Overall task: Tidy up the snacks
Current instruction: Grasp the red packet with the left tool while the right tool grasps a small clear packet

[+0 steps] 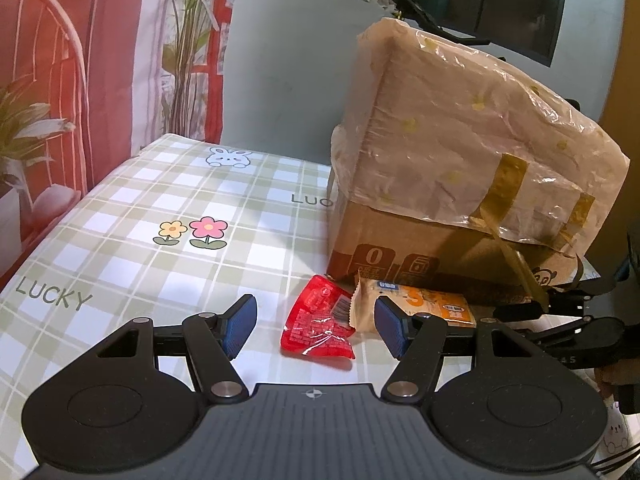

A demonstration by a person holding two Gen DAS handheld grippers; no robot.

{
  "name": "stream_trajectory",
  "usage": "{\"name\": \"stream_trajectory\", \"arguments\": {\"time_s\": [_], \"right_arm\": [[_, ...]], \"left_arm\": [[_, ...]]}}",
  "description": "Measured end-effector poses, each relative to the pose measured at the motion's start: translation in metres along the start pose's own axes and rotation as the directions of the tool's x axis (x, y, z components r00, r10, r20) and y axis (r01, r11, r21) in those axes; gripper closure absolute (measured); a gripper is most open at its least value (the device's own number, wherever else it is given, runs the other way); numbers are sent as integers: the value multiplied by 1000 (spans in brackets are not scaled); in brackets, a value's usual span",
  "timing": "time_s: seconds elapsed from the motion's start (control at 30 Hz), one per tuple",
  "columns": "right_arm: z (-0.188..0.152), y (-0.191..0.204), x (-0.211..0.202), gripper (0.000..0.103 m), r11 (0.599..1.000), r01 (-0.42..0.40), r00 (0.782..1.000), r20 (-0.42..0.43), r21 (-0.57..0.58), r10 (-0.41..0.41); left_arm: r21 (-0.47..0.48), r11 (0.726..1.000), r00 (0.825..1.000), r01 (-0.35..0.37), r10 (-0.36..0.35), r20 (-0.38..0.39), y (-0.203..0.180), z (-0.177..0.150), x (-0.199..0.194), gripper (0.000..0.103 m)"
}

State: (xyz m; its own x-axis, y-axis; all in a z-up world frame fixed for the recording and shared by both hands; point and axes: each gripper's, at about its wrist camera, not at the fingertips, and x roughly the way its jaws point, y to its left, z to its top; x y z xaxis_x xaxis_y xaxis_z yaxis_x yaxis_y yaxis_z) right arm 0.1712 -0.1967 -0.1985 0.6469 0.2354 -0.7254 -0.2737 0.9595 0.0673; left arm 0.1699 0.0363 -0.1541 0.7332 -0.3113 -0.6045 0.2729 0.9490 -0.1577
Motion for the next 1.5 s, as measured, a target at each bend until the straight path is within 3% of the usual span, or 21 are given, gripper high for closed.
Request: {"name": "stream_trajectory", "arguments": {"time_s": [0.23, 0.43, 0.6, 0.73, 0.87, 1.1, 1.23, 1.5], "right_arm": [[-2, -7, -23, 57, 999, -42, 997, 61, 29, 41], [-4, -8, -23, 57, 996, -16, 1000, 16, -90, 18], [-3, -8, -17, 57, 993, -13, 1000, 21, -121, 15], [-4, -4, -8, 65, 992, -36, 999, 10, -123, 37], [-7, -5, -6, 79, 994, -62, 998, 23, -86, 64], [-15, -14, -19, 82, 999, -44, 995, 85, 16, 42], [-21, -17, -31, 82, 994, -44, 989, 143, 98, 30], [-28, -21, -37, 84, 986, -45, 985, 169, 161, 17]], "left_arm": [[-3, 1000, 1000, 1, -1, -8, 0, -2, 2, 36], [3, 1000, 1000, 5, -5, -15, -2, -4, 3, 36], [11, 1000, 1000, 7, -7, -26, -2, -5, 4, 36], [17, 1000, 999, 12, -12, -34, -3, -7, 4, 36], [26, 1000, 999, 17, -16, -43, -4, -10, 5, 36], [53, 998, 998, 17, -14, -66, -4, -14, 15, 36], [125, 992, 997, 0, 10, -82, -6, -13, 30, 36], [217, 976, 990, 2, 28, -136, -11, -12, 62, 35]]}}
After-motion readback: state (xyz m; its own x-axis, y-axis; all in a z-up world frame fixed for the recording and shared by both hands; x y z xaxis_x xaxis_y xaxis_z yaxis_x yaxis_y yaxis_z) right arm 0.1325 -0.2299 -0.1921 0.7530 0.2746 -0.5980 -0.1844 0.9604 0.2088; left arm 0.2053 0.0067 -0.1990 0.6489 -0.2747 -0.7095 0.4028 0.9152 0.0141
